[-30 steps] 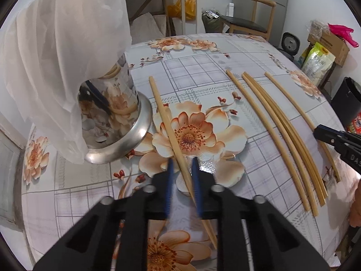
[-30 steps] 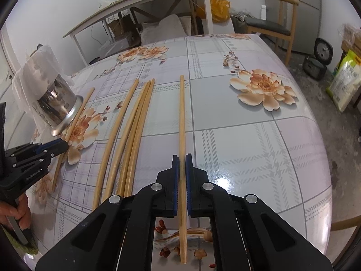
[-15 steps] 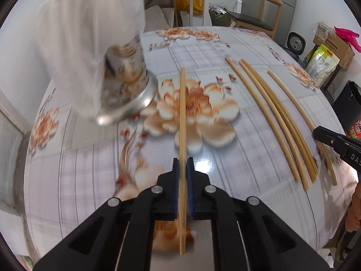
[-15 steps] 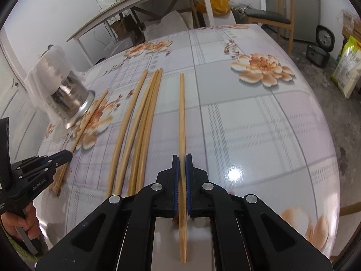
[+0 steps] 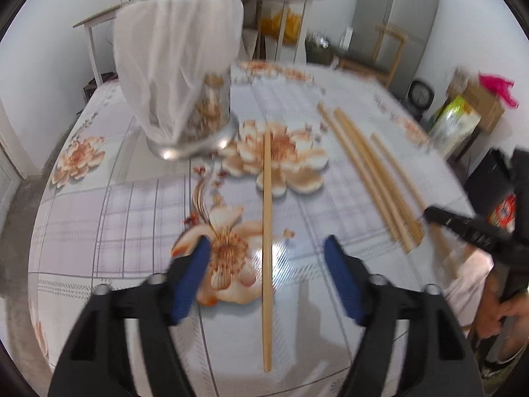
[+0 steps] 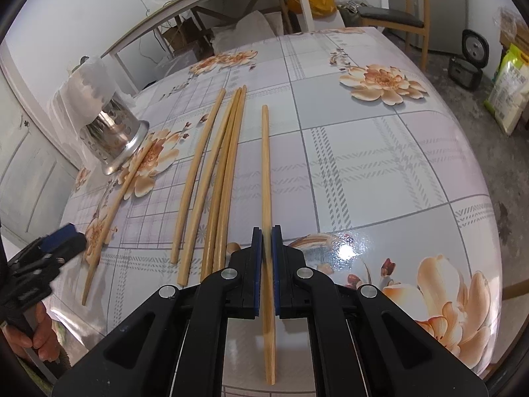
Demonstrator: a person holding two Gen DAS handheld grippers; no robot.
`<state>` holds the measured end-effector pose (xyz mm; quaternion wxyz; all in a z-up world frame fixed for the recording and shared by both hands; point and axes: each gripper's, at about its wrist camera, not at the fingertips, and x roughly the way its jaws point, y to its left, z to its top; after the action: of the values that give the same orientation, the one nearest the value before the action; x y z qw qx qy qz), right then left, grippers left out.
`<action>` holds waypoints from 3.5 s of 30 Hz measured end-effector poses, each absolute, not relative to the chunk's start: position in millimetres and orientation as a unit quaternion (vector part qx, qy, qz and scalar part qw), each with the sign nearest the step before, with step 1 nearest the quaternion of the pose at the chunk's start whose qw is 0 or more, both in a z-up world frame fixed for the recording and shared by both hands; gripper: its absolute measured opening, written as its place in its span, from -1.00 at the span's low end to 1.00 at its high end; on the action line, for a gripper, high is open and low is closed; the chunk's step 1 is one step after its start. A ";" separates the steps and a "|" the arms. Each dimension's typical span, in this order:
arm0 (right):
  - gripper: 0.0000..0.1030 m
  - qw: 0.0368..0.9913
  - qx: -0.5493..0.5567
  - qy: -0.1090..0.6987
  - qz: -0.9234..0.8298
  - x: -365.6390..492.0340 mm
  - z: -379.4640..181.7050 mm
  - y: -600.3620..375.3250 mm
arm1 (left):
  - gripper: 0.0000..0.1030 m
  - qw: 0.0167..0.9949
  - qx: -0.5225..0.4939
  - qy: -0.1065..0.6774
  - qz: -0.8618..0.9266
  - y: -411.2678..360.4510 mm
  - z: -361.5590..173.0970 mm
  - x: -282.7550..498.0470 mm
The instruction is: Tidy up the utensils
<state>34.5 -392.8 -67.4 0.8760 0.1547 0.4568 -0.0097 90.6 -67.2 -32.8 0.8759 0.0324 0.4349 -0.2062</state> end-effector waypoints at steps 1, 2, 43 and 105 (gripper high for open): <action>-0.91 0.876 0.156 0.457 -0.010 34.7 -67.5 -392.9 | 0.56 0.877 0.027 0.432 -0.209 -65.2 -30.9 90.5; -0.91 0.875 0.158 0.457 -0.009 34.9 -67.5 -393.1 | 0.59 0.877 0.024 0.432 -0.212 -64.6 -30.0 91.1; -0.86 0.874 0.163 0.458 -0.008 39.2 -68.2 -393.1 | 0.89 0.842 -0.106 0.465 -0.254 -37.4 -37.7 135.4; -0.59 0.879 0.085 0.469 0.016 123.9 -55.2 -401.7 | -0.88 0.854 0.055 0.473 -0.212 -73.8 -61.2 157.4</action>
<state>123.9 -401.7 -55.2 0.8790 0.0855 0.4689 0.0158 157.4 -73.8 -61.2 0.8535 0.0555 0.4726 -0.2123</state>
